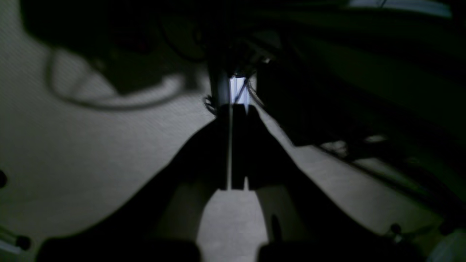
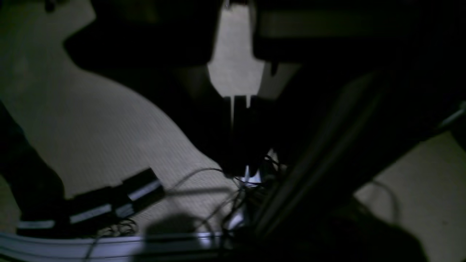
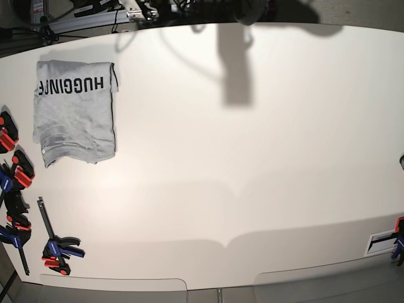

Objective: Fold the T-shirt properly

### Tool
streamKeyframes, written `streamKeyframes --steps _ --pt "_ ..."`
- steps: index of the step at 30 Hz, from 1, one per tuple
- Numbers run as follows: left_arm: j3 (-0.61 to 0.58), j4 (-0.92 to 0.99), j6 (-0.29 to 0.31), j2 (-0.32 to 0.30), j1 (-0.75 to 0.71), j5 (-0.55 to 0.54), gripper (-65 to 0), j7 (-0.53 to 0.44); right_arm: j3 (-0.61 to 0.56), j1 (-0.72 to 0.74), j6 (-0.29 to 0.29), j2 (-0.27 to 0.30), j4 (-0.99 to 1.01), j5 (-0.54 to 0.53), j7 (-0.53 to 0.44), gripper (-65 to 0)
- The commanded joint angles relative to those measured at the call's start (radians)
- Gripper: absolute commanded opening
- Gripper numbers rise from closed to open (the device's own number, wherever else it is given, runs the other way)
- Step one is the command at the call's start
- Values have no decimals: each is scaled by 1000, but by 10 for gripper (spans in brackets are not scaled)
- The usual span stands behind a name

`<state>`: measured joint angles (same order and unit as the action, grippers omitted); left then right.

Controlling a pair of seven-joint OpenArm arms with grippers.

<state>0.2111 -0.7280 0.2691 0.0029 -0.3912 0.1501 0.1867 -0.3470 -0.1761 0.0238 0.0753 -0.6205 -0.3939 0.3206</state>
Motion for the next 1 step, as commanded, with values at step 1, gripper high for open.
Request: streamKeyframes --steps 1 --pt "1 -7 3 2 -2 -21 -650 -2 0 10 -6 -1 -6 -5 13 -650"
